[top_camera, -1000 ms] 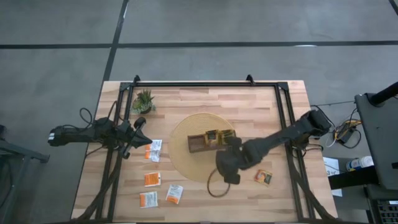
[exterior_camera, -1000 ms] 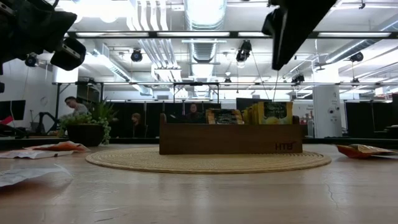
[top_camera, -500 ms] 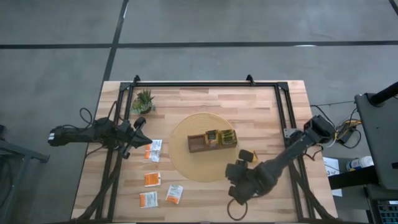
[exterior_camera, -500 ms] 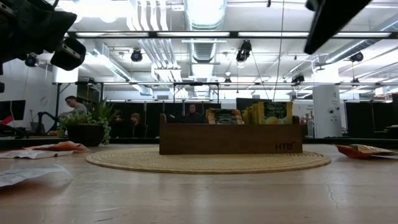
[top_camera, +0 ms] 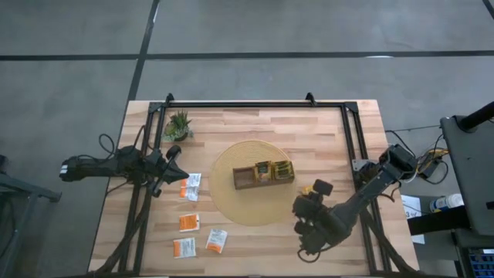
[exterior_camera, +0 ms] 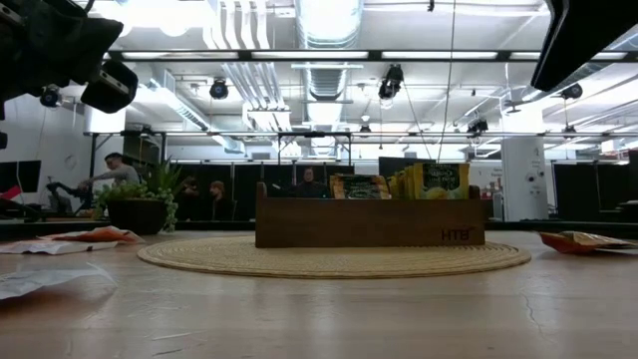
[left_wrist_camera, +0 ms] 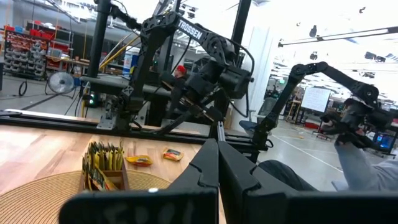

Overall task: Pick & Place Tea
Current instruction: Put the top orange tea bag into the middle of the wooden organizer

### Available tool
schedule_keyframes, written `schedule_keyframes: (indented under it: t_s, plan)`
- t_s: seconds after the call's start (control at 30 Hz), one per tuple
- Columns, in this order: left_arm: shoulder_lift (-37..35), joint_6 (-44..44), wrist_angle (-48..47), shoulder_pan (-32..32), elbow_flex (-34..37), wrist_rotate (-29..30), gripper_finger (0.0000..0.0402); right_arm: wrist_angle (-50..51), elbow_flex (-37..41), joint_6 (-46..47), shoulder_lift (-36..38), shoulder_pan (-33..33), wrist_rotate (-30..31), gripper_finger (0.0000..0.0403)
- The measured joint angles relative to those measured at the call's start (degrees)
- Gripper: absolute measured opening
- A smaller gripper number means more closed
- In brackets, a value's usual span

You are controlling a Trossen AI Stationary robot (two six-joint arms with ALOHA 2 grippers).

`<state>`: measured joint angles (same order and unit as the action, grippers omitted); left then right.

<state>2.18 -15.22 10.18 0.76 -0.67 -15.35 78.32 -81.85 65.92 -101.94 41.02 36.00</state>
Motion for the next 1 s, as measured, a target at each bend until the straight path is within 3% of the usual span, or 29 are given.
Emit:
schedule_keyframes:
  t_s: [0.3,0.4,0.53,0.7,0.83,1.0]
  plan:
    - [0.0,0.0,0.0,0.0,0.0,0.0,0.0,3.1,5.8,3.7,3.1,0.4,3.9,0.0095]
    - [0.0,0.0,0.0,0.0,0.0,0.0,0.0,3.7,9.1,8.4,6.2,1.4,8.8,0.0092]
    - [0.0,0.0,0.0,0.0,0.0,0.0,0.0,3.5,14.2,19.1,12.2,4.8,20.5,0.0088]
    - [0.0,0.0,0.0,0.0,0.0,0.0,0.0,2.7,23.3,41.7,19.9,8.5,30.5,0.0092]
    - [0.0,0.0,0.0,0.0,0.0,0.0,0.0,-3.7,29.8,51.2,24.7,8.3,25.0,0.0093]
    - [0.0,0.0,0.0,0.0,0.0,0.0,0.0,-16.7,34.3,39.6,27.8,7.5,8.2,0.0091]
